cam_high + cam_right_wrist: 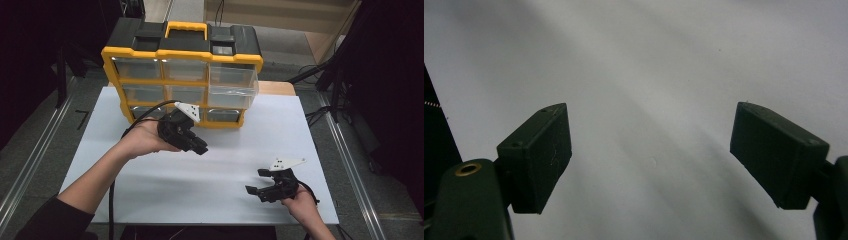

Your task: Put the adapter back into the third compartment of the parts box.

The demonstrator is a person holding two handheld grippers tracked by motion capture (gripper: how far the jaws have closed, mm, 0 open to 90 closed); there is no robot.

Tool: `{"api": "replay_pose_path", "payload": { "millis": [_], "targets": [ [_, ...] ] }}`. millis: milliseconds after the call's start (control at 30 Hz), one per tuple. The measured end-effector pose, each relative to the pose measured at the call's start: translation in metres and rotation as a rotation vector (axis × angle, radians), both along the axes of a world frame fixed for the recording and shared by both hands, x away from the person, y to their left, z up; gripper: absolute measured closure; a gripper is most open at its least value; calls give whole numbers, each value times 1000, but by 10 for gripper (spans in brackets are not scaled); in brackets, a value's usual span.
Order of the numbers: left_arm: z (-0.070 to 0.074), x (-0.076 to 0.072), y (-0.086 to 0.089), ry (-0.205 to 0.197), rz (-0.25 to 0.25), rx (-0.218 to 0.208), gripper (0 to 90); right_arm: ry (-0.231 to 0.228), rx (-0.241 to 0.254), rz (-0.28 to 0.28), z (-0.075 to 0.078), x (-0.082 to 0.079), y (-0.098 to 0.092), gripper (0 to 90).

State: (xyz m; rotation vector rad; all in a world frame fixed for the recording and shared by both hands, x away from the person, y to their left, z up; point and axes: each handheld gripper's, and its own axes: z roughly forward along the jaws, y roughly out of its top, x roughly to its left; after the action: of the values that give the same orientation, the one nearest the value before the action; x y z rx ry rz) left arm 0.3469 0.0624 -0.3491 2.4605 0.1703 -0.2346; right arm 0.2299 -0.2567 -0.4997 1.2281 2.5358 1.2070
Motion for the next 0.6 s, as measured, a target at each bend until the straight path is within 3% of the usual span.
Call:
{"api": "replay_pose_path", "payload": {
  "millis": [600],
  "targets": [
    [51,16,-21,-35,-9,-35,772,-1,-2,-1,0,0,0,150]
  ]
}}
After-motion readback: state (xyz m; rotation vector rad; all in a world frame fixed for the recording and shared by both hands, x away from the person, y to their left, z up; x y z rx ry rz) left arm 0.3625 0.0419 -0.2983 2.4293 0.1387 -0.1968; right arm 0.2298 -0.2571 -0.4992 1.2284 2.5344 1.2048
